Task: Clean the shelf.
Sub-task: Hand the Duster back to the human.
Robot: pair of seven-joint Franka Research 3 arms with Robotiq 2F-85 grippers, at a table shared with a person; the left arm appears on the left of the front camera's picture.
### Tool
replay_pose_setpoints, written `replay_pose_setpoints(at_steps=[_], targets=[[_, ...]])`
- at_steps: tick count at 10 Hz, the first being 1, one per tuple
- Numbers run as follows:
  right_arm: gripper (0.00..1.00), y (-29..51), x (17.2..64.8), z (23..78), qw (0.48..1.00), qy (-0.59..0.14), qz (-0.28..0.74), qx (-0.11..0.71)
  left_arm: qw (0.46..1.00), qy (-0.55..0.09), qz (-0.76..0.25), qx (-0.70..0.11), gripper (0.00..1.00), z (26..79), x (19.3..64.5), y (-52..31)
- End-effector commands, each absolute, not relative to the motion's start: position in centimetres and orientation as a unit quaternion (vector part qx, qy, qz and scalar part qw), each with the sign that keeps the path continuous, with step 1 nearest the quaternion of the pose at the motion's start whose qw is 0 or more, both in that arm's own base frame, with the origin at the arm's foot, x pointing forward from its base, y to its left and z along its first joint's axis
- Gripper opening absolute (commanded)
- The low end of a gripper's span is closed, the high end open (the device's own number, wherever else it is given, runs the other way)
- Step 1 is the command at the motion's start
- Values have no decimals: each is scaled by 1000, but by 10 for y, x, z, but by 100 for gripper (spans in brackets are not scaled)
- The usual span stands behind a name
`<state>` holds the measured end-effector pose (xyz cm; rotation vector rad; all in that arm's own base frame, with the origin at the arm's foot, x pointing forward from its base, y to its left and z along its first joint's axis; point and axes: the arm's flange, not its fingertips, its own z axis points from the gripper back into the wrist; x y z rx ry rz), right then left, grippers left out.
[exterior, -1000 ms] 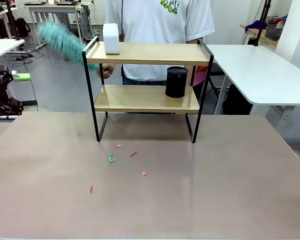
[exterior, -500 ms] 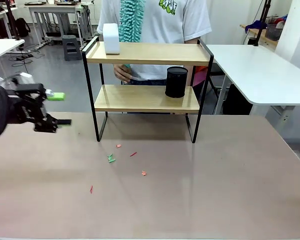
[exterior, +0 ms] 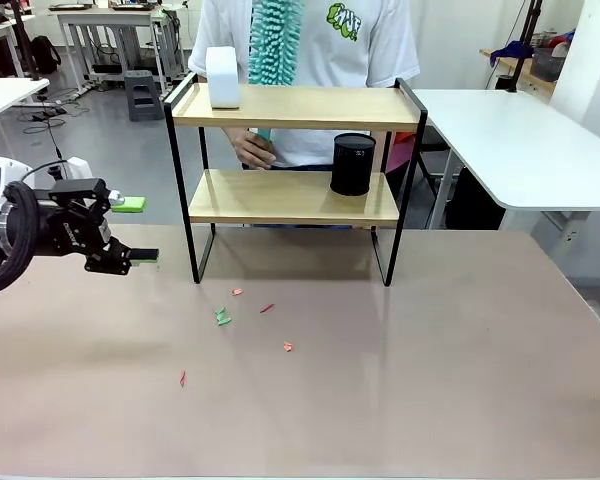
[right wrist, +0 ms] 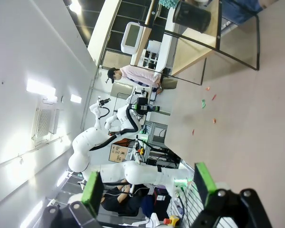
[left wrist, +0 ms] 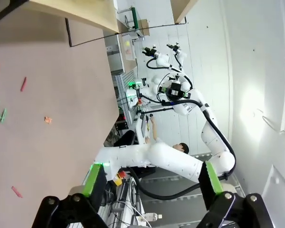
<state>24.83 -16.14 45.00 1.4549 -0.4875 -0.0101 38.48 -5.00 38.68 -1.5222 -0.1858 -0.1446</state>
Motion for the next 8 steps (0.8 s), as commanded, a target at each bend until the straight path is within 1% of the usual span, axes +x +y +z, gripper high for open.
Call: replay_pose_setpoints(at_steps=[1,8], targets=[[100,-161,245,450,720,-222,1,657,720,-86,-61,-685,100,391,380,-51],[100,-161,245,450,720,-222,1,657,720,-86,-61,-685,100,391,380,-51]])
